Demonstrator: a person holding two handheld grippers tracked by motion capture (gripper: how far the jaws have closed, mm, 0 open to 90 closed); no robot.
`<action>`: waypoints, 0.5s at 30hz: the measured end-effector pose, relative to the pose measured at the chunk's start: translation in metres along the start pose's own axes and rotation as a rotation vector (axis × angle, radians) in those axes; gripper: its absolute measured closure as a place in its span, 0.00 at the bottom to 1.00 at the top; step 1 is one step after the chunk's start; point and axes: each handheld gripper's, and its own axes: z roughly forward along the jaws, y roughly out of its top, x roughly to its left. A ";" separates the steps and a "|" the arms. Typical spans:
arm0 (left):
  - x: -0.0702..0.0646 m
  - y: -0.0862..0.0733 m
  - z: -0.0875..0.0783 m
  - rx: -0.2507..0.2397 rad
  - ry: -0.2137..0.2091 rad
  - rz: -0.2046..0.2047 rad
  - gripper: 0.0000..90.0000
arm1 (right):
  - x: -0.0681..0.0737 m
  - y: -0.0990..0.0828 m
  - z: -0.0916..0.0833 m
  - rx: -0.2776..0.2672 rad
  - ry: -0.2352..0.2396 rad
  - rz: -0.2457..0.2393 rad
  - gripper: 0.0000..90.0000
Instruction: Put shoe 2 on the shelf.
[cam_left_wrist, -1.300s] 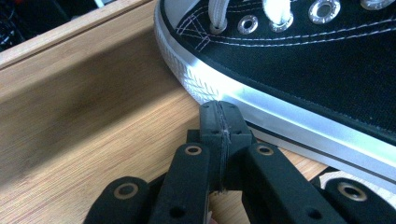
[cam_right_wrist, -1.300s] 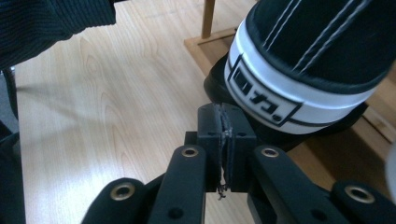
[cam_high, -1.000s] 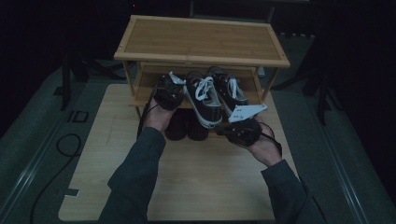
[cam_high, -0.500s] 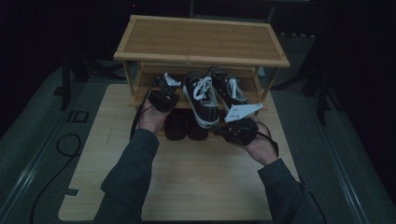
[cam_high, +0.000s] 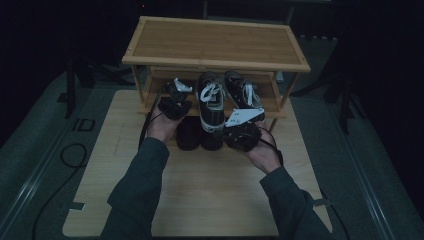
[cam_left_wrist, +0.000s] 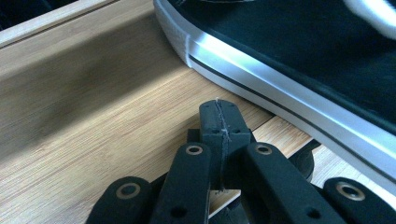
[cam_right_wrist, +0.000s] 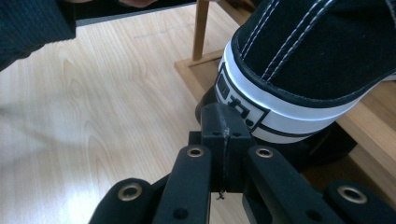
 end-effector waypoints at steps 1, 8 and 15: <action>0.000 0.000 0.000 -0.001 -0.002 -0.001 1.00 | 0.000 0.001 0.001 0.001 0.002 -0.002 1.00; 0.000 0.000 0.000 -0.003 0.000 0.001 1.00 | -0.005 0.006 0.009 0.004 -0.005 -0.004 1.00; 0.000 -0.001 0.000 -0.005 -0.003 -0.001 1.00 | -0.009 0.010 0.018 -0.010 -0.014 0.010 1.00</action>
